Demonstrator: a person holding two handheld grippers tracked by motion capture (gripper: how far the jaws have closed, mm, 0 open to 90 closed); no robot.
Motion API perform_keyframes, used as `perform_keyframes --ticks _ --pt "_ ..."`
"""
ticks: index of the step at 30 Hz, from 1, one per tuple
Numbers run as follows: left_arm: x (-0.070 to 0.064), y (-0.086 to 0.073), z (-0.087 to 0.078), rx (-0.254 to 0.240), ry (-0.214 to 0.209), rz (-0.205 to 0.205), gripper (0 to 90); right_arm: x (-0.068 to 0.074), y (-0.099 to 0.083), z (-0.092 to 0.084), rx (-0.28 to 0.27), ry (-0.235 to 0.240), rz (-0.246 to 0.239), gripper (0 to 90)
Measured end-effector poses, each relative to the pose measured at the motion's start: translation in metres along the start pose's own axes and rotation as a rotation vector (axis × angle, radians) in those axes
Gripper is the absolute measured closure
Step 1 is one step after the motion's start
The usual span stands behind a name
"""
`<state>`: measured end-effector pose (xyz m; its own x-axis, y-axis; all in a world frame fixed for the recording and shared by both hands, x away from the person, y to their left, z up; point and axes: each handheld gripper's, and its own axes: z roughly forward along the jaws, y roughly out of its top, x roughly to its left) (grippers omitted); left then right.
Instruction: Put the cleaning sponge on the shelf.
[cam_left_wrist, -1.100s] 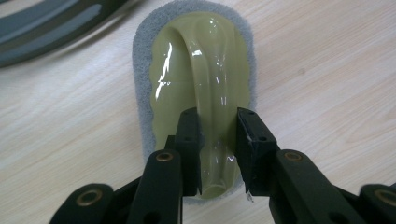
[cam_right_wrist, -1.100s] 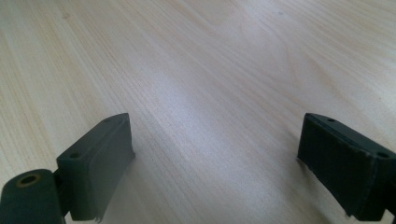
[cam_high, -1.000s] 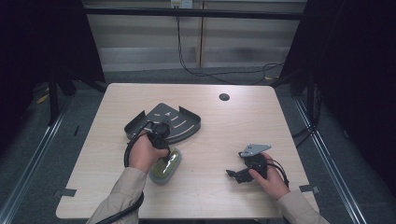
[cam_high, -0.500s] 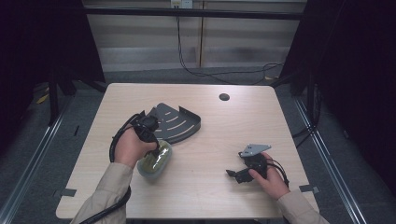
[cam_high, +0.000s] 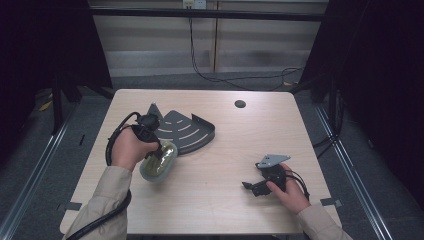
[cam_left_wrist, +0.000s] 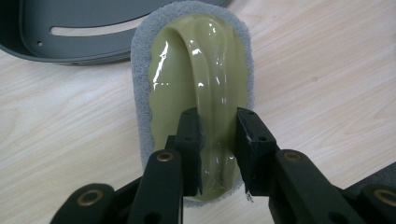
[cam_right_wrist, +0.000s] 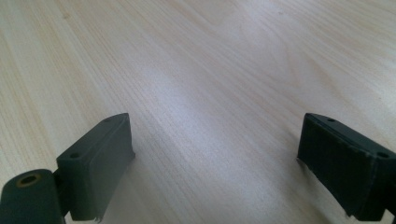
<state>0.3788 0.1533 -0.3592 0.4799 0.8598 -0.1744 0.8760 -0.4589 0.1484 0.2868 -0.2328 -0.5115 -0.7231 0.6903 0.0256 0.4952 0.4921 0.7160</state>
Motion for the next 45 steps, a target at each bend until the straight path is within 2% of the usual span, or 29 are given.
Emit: perform_keyframes --ticks 14,33,45 --pt "0.018 0.015 -0.009 -0.02 -0.017 -0.051 72.4 0.0 0.0 0.0 0.002 0.0 -0.001 9.5" --pt "0.029 0.04 -0.031 -0.045 -0.005 -0.059 72.4 0.0 0.0 0.0 0.002 0.0 -0.001 9.5" --pt "0.037 0.053 -0.034 -0.045 0.001 -0.056 72.4 0.0 0.0 0.0 0.001 0.001 0.0 9.5"
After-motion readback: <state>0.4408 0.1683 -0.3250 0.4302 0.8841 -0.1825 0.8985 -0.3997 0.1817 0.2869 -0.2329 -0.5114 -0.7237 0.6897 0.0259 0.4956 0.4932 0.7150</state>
